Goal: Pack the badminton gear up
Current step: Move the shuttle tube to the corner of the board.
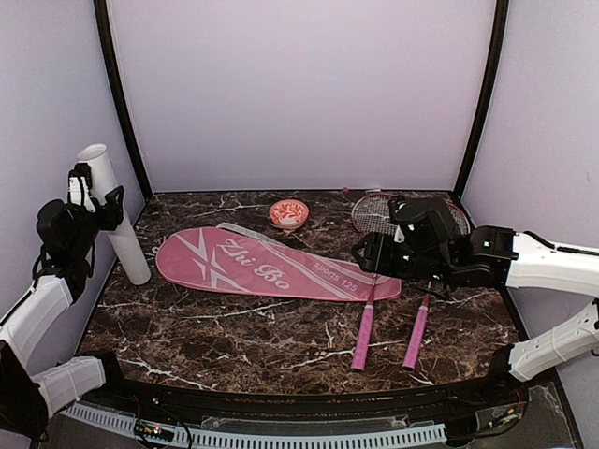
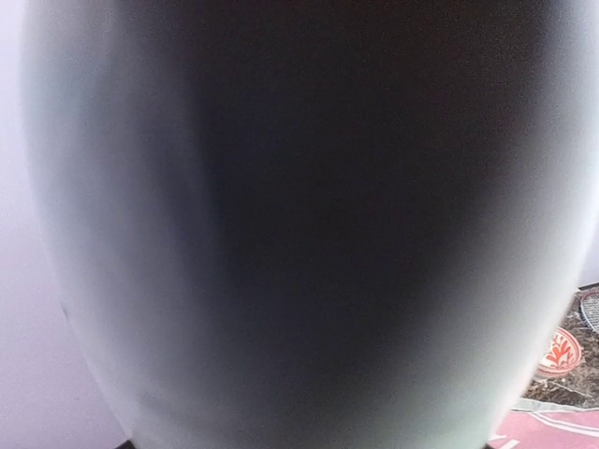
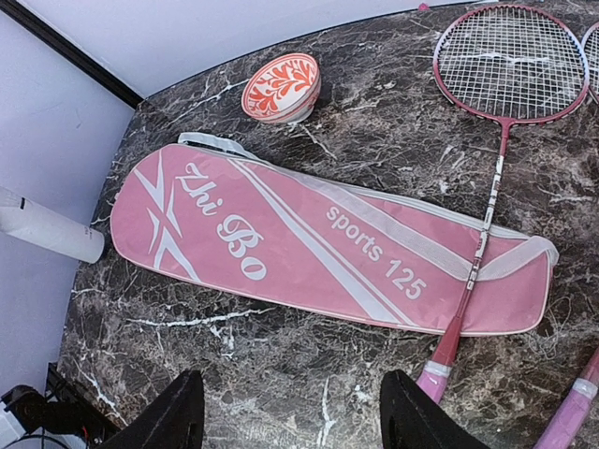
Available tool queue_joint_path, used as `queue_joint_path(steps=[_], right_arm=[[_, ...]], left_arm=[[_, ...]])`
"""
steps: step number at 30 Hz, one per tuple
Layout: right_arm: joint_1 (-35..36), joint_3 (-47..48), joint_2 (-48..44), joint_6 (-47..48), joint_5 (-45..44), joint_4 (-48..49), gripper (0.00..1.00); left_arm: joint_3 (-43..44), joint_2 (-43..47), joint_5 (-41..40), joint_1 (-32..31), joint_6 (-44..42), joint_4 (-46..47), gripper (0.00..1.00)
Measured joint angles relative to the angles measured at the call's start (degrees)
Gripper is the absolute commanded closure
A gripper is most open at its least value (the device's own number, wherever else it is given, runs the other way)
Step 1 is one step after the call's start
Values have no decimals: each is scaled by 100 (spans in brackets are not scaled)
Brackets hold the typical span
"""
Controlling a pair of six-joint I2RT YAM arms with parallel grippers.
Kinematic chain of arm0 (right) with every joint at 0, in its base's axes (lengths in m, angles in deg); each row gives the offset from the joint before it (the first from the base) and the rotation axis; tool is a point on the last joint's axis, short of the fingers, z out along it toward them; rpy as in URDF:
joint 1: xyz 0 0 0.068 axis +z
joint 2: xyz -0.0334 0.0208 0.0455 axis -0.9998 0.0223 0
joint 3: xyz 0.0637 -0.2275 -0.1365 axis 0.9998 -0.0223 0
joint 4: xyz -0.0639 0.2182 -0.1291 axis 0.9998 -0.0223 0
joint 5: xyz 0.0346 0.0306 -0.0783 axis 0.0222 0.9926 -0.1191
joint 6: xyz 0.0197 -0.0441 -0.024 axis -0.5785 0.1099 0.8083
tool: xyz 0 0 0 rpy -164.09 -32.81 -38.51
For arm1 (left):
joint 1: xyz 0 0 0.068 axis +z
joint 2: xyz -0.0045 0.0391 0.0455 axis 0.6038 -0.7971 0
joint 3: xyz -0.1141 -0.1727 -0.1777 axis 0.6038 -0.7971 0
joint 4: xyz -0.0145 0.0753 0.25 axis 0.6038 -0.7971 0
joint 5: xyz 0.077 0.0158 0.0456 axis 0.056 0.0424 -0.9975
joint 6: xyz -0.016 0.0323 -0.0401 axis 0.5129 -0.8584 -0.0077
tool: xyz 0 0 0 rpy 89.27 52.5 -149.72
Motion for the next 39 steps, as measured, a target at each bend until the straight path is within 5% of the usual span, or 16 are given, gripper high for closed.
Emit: queue_joint_path(steps=[8,14,21,39], right_arm=[[0,0,68,26,2,4,36],[0,0,85,26,37,101,36],[0,0,170,44,120,192,36],[-247,748,916,942,671,-114,37]], left_arm=[[-299,-570,348,354,249,931,33],[-448,-564,452,354,339,1246,13],[-446,-448,463,354,363,1200,6],[170,601,354,354,737,-929,1]])
